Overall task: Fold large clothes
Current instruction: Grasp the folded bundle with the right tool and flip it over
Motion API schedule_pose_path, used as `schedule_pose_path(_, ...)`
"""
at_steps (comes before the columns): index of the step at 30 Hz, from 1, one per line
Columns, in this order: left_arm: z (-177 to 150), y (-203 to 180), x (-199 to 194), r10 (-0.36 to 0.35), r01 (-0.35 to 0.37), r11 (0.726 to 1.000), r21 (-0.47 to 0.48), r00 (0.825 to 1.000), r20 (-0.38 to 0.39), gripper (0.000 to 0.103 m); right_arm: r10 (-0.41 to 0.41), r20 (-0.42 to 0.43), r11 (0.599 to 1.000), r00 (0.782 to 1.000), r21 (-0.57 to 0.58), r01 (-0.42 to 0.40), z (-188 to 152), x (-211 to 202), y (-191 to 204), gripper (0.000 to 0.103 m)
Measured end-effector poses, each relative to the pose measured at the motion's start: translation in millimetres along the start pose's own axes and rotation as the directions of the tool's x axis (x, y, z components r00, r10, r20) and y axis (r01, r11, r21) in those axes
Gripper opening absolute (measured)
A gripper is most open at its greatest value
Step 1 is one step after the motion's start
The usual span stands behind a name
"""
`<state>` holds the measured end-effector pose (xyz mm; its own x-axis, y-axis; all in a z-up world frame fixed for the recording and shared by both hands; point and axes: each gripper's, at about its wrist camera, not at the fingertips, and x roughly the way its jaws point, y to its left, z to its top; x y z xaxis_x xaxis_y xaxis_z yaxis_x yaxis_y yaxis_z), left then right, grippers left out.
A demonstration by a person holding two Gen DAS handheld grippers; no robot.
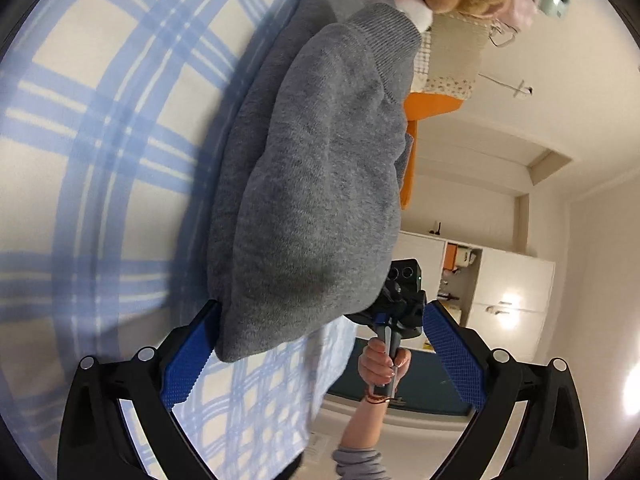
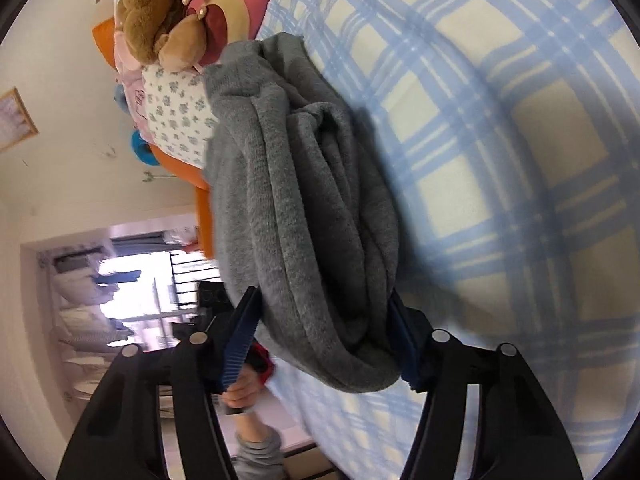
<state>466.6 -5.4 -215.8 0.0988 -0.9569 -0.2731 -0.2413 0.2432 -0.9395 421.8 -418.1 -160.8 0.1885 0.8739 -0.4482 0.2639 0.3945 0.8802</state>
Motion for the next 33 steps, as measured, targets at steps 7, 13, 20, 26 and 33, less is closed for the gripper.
schedule_pose_path(7, 30, -26, -10, -0.19, 0.191, 0.981, -0.039, 0.982, 0.016, 0.085, 0.193, 0.079, 0.981, 0.978, -0.018, -0.192, 32, -15, 40, 0.043)
schedule_pose_path(13, 61, -72, -26, -0.193, 0.191, 0.981, 0.031, 0.98, 0.05, 0.081, 0.216, 0.117, 0.976, 0.969, -0.039, -0.213, 79, -8, 78, 0.04)
schedule_pose_path(20, 141, -141, -42, -0.057, 0.039, 0.991, 0.126, 0.988, 0.145, 0.081, 0.195, 0.144, 0.981, 0.97, -0.055, -0.189, 156, 19, 122, 0.04)
schedule_pose_path(26, 213, -167, -20, 0.202, -0.255, 0.947, 0.194, 0.945, 0.258, 0.081, 0.12, 0.228, 0.993, 0.966, -0.031, -0.116, 210, 45, 128, 0.039)
schedule_pose_path(33, 275, -137, 3, 0.313, -0.376, 0.917, 0.138, 0.888, 0.337, 0.082, 0.106, 0.335, 0.987, 0.936, 0.077, -0.14, 260, 77, 99, 0.039)
